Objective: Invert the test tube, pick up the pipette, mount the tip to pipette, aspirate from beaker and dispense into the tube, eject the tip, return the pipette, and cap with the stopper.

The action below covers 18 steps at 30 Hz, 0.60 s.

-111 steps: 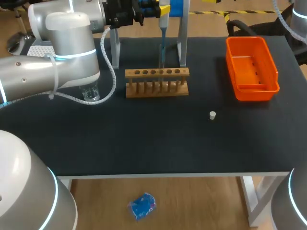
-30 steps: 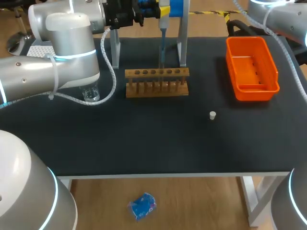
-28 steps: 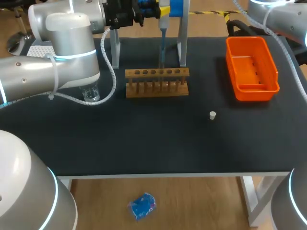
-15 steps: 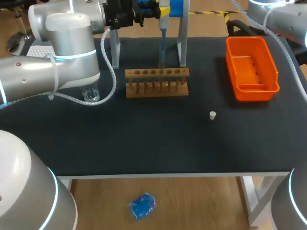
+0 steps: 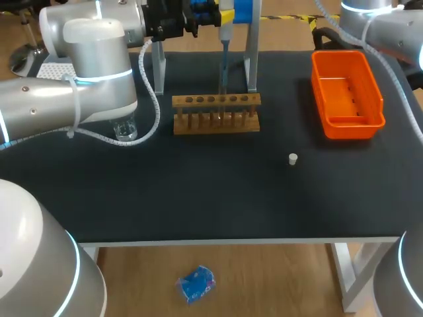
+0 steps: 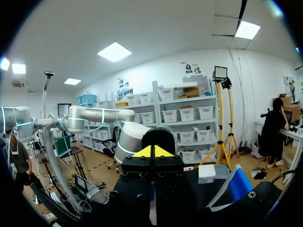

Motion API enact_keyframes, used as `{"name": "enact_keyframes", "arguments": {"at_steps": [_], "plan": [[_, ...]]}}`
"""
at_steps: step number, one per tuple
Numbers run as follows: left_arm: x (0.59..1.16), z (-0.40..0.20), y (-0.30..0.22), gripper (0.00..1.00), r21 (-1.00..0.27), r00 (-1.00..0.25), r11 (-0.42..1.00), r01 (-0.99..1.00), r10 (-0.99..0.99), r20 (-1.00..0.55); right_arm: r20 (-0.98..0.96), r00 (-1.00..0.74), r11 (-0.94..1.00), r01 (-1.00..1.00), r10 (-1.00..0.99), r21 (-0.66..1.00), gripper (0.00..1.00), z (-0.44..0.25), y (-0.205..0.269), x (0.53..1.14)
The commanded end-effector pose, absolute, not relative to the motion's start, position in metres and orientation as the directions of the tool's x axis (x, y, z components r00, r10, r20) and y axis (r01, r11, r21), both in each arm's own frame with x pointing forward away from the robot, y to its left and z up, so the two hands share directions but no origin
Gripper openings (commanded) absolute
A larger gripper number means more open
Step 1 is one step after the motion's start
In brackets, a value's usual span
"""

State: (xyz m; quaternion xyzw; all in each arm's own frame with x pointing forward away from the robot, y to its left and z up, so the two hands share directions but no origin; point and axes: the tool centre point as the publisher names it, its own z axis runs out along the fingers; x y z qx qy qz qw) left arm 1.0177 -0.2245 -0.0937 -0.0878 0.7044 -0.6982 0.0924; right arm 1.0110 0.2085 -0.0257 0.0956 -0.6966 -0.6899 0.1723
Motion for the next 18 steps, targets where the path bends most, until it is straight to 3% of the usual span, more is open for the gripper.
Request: {"name": "enact_keyframes", "arguments": {"at_steps": [1, 18], "plan": [[1.018, -0.09, -0.225, 0.0, -1.0, -0.966, 0.005, 0.008, -0.257, -0.009, 0.111, -0.92, 0.029, 0.108, -0.376, 0.994, 0.0, -0.033, 0.208, 1.013], [1.018, -0.09, -0.225, 0.0, -1.0, -0.966, 0.005, 0.008, -0.257, -0.009, 0.057, -0.921, 0.032, 0.048, -0.386, 0.998, 0.0, -0.011, 0.207, 1.02]]}}
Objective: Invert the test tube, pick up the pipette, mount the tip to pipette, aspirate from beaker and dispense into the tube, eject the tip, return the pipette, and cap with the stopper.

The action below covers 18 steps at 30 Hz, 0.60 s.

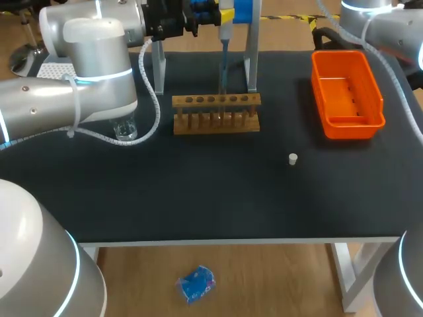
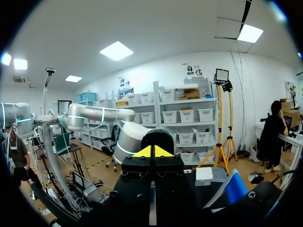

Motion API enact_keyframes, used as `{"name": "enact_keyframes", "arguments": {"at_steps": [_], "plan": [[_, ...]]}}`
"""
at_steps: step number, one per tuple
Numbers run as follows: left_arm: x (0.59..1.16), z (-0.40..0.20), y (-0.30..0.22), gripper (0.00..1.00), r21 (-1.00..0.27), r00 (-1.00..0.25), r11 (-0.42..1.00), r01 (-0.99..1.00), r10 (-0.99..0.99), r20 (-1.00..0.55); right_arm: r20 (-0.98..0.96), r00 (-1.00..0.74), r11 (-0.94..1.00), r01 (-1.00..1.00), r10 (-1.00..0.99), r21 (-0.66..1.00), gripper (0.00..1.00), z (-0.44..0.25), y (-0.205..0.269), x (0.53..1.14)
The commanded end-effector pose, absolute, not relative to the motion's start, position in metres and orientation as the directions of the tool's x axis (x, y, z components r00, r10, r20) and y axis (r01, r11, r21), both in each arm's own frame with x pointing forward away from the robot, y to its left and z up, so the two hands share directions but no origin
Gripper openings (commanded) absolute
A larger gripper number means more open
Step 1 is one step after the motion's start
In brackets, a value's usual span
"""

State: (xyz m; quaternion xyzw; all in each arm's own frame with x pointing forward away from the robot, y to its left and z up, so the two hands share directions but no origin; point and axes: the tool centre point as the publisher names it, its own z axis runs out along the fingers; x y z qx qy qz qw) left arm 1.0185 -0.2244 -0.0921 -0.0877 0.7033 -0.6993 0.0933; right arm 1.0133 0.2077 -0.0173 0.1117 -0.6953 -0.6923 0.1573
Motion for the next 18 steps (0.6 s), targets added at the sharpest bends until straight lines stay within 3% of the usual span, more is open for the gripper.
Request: {"name": "enact_keyframes", "arguments": {"at_steps": [1, 18], "plan": [[1.018, -0.09, -0.225, 0.0, -1.0, -0.966, 0.005, 0.008, -0.257, -0.009, 0.051, -0.92, 0.032, 0.042, -0.388, 0.999, 0.0, -0.008, 0.207, 1.02], [1.018, -0.09, -0.225, 0.0, -1.0, -0.966, 0.005, 0.008, -0.257, -0.009, 0.001, -0.92, 0.032, -0.013, -0.391, 0.999, 0.0, 0.011, 0.202, 1.023]]}}
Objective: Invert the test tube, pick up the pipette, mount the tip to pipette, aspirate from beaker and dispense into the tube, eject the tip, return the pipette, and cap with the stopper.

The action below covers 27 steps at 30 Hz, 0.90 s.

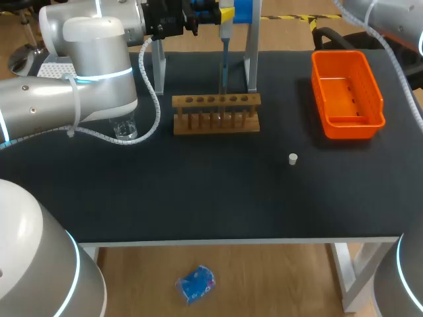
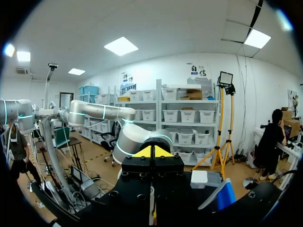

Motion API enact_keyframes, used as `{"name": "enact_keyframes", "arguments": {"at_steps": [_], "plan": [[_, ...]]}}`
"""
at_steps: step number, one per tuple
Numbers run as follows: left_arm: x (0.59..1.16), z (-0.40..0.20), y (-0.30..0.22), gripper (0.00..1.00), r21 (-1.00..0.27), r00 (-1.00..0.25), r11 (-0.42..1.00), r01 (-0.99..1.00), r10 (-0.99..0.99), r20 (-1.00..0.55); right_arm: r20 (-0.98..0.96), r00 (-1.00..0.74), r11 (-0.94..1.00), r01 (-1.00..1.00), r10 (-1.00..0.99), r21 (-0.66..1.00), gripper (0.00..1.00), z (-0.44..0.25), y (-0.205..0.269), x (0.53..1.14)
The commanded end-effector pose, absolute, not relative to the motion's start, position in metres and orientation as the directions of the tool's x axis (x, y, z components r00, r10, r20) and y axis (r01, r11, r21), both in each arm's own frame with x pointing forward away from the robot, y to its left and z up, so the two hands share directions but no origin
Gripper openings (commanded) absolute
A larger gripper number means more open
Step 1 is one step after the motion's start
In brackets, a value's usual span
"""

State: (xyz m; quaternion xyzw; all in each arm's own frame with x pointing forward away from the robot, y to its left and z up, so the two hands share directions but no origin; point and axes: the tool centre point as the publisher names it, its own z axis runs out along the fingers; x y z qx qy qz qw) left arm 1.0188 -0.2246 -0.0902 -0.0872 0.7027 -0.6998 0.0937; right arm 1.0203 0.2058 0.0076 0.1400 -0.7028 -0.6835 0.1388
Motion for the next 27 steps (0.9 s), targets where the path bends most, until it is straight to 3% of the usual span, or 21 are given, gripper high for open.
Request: {"name": "enact_keyframes", "arguments": {"at_steps": [1, 2, 3, 4, 5, 16, 27], "plan": [[1.018, -0.09, -0.225, 0.0, -1.0, -0.966, 0.005, 0.008, -0.257, -0.009, -0.001, -0.921, 0.032, -0.015, -0.389, 0.999, 0.0, 0.012, 0.201, 1.023], [1.018, -0.09, -0.225, 0.0, -1.0, -0.966, 0.005, 0.008, -0.257, -0.009, -0.003, -0.923, 0.032, -0.017, -0.386, 0.999, 0.0, 0.014, 0.198, 1.023], [1.018, -0.09, -0.225, 0.0, -1.0, -0.966, 0.005, 0.008, -0.257, -0.009, -0.004, -0.924, 0.034, -0.019, -0.382, 0.999, 0.11, 0.015, 0.196, 1.022], [1.018, -0.09, -0.225, 0.0, -1.0, -0.966, 0.005, 0.008, -0.257, -0.009, -0.008, -0.926, 0.041, -0.025, -0.378, 0.999, 0.49, 0.017, 0.193, 1.022], [1.018, -0.09, -0.225, 0.0, -1.0, -0.966, 0.005, 0.008, -0.257, -0.009, -0.015, -0.929, 0.046, -0.035, -0.371, 0.998, 1.0, 0.018, 0.189, 1.022], [1.018, -0.09, -0.225, 0.0, -1.0, -0.966, 0.005, 0.008, -0.257, -0.009, -0.076, -0.963, 0.156, -0.119, -0.258, 0.981, 1.0, 0.02, 0.138, 1.014], [1.018, -0.09, -0.225, 0.0, -1.0, -0.966, 0.005, 0.008, -0.257, -0.009, -0.091, -0.988, 0.243, -0.119, -0.123, 0.963, 1.0, -0.039, 0.085, 1.005]]}}
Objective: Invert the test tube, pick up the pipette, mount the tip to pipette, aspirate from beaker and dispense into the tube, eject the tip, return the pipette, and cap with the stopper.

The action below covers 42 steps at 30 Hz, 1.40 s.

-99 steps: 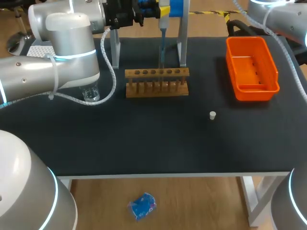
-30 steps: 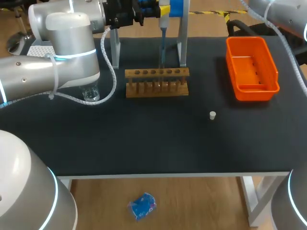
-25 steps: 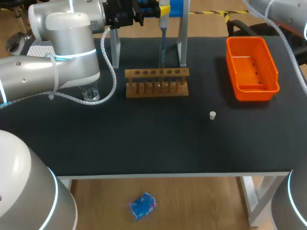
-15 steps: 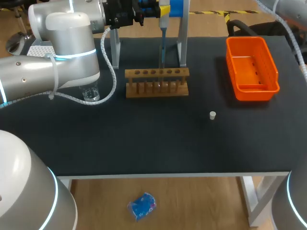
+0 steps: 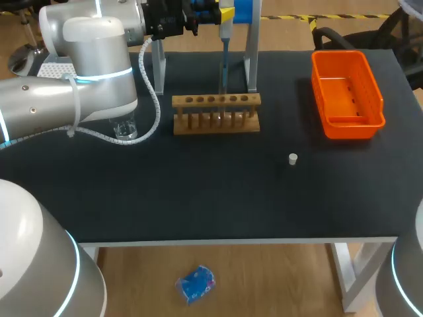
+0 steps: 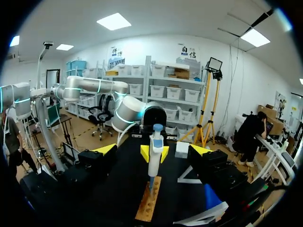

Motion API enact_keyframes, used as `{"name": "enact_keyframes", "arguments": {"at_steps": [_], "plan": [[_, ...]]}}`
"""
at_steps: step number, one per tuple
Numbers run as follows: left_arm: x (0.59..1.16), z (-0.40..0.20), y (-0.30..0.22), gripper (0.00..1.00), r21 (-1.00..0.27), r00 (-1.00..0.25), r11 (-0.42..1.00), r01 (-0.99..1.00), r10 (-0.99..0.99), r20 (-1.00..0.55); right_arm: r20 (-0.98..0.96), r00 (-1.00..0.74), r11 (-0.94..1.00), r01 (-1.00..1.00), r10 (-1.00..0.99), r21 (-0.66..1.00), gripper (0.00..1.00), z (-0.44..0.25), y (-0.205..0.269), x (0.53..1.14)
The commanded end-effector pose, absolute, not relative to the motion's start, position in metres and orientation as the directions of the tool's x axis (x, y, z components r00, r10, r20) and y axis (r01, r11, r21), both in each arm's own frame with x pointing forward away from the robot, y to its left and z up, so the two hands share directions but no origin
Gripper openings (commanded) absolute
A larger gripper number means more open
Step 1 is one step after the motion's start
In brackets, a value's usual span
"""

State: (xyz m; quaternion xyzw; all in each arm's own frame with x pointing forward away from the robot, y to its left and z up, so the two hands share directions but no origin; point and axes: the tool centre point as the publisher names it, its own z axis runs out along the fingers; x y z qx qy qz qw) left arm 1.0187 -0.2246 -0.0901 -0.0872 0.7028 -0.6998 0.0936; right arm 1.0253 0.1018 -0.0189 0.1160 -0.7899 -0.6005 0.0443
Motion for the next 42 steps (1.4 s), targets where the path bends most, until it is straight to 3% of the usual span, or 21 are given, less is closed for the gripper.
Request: {"name": "enact_keyframes", "arguments": {"at_steps": [1, 12, 28, 42], "plan": [[1.018, -0.09, -0.225, 0.0, -1.0, -0.966, 0.005, 0.008, -0.257, -0.009, -0.084, -0.99, 0.251, -0.111, -0.115, 0.962, 1.0, -0.046, 0.082, 1.004], [1.018, -0.09, -0.225, 0.0, -1.0, -0.966, 0.005, 0.008, -0.257, -0.009, -0.06, -0.998, 0.338, -0.062, -0.017, 0.939, 1.0, -0.143, 0.075, 0.989], [1.018, -0.09, -0.225, 0.0, -1.0, -0.966, 0.005, 0.008, -0.257, -0.009, -0.06, -0.998, 0.338, -0.062, -0.017, 0.939, 1.0, -0.143, 0.075, 0.989], [1.018, -0.09, -0.225, 0.0, -1.0, -0.966, 0.005, 0.008, -0.257, -0.009, -0.119, -0.991, 0.482, -0.135, -0.064, 0.866, 1.0, -0.223, 0.112, 1.0]]}}
